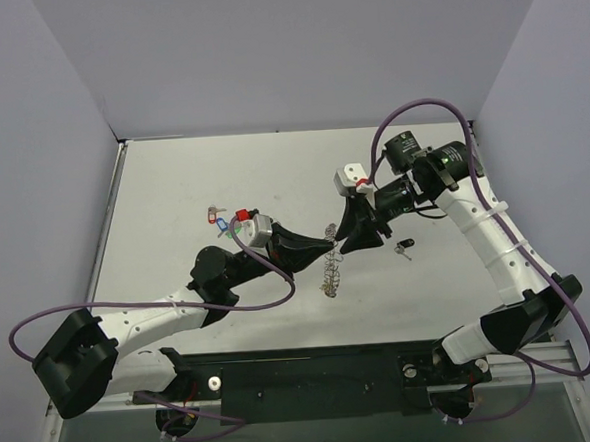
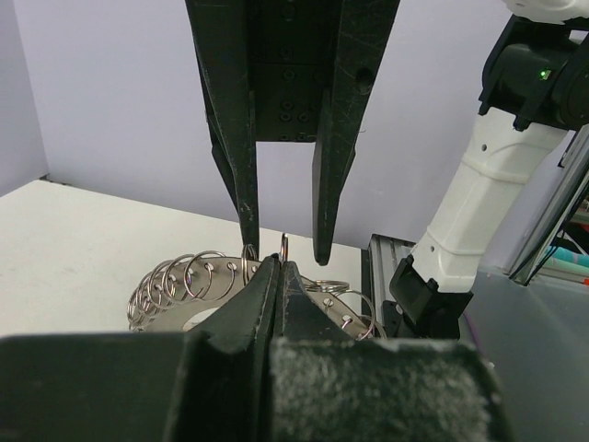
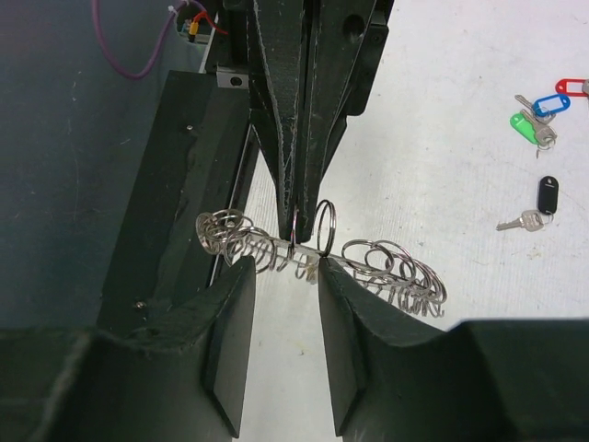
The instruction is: Put the keys on the keyring
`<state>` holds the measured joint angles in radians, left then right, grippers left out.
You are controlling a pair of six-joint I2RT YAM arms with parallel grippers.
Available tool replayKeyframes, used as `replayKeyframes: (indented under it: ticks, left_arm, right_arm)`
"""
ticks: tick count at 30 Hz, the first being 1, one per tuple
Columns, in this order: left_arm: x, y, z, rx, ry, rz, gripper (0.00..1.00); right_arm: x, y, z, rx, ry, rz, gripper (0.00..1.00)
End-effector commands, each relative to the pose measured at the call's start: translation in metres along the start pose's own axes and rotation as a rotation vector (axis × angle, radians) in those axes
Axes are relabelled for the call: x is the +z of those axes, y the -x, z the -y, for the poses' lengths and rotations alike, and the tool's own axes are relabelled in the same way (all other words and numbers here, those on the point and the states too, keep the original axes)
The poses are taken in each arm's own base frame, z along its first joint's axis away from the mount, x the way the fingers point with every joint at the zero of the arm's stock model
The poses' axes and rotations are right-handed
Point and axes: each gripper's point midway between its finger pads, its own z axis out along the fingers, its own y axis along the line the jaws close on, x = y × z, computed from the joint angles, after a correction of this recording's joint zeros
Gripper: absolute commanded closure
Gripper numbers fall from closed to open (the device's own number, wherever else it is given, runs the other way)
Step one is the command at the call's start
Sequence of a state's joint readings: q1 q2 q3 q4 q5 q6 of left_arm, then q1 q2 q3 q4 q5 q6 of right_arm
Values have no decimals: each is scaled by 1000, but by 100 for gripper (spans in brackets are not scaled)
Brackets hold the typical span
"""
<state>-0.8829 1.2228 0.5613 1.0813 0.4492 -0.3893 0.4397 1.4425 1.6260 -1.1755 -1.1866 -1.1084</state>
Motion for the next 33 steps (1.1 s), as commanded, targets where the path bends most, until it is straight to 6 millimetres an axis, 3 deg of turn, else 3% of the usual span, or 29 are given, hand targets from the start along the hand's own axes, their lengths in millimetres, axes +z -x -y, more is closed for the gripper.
replayKeyframes:
  ticks: [1,15,33]
  left_arm:
    - [11,36,13,46,-54,102,100]
    - [12,33,9,41,-30,98,100]
    - [8,28,0,45,36,78,100]
  right_arm:
    - [3,13,-2,-6,29,38,73]
    - [7,12,3,9,18,14,88]
    - [1,18,0,13,-1,37,84]
